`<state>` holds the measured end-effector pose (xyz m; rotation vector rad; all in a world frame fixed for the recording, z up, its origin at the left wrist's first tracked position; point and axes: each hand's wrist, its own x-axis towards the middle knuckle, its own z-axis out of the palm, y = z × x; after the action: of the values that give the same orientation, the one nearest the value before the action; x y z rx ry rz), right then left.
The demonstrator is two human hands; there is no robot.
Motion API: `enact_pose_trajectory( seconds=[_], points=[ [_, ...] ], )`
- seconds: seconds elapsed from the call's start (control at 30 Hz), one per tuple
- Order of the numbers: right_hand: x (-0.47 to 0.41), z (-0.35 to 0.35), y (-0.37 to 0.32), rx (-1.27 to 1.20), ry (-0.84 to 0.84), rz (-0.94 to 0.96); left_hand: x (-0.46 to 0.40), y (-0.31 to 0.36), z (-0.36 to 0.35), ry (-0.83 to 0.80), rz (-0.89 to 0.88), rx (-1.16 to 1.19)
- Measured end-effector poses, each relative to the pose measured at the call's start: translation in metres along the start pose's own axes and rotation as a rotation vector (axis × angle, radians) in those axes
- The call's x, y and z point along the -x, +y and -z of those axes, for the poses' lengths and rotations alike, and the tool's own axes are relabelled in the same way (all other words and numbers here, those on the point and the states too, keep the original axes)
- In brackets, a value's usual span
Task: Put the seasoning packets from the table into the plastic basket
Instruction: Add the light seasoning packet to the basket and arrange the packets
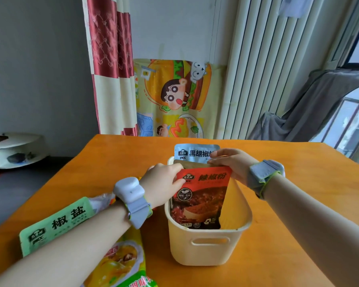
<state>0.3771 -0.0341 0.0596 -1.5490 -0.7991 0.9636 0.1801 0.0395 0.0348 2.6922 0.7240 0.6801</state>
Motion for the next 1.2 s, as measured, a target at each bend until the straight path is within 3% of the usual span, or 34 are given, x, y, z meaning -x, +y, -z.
enact_pose_trajectory(
  seconds=[0.13,0.2,0.3,0.4,0.6,0.73,0.97,1.1,1.2],
  points=[
    [0.002,-0.009,-0.001,0.565,0.128,0.214,-0.003,-0.005,-0.004,-0.001,0.028,0.004],
    [0.004,-0.013,-0.004,0.722,0.121,0.318,-0.006,-0.006,-0.005,0.004,0.043,-0.05],
    [0.001,-0.017,-0.009,0.945,0.076,0.338,-0.009,-0.007,-0.009,-0.001,0.108,-0.092],
    [-0.014,-0.014,-0.012,1.134,0.142,0.307,-0.014,-0.004,-0.012,-0.003,0.163,-0.133],
    [-0.044,-0.018,-0.001,1.124,0.255,0.381,-0.029,-0.007,-0.02,0.068,0.242,-0.238],
    [-0.052,-0.02,0.005,1.161,0.316,0.414,-0.042,-0.017,-0.022,0.002,0.316,-0.203],
    [-0.04,-0.001,0.019,1.052,0.408,0.427,-0.051,-0.03,-0.033,0.231,0.407,0.286],
    [-0.04,0.011,0.021,1.141,0.263,0.296,-0.061,-0.032,-0.032,0.245,0.476,0.375],
    [-0.04,0.01,0.022,1.135,0.195,0.305,-0.066,-0.036,-0.032,0.169,0.519,0.391]
  ],
)
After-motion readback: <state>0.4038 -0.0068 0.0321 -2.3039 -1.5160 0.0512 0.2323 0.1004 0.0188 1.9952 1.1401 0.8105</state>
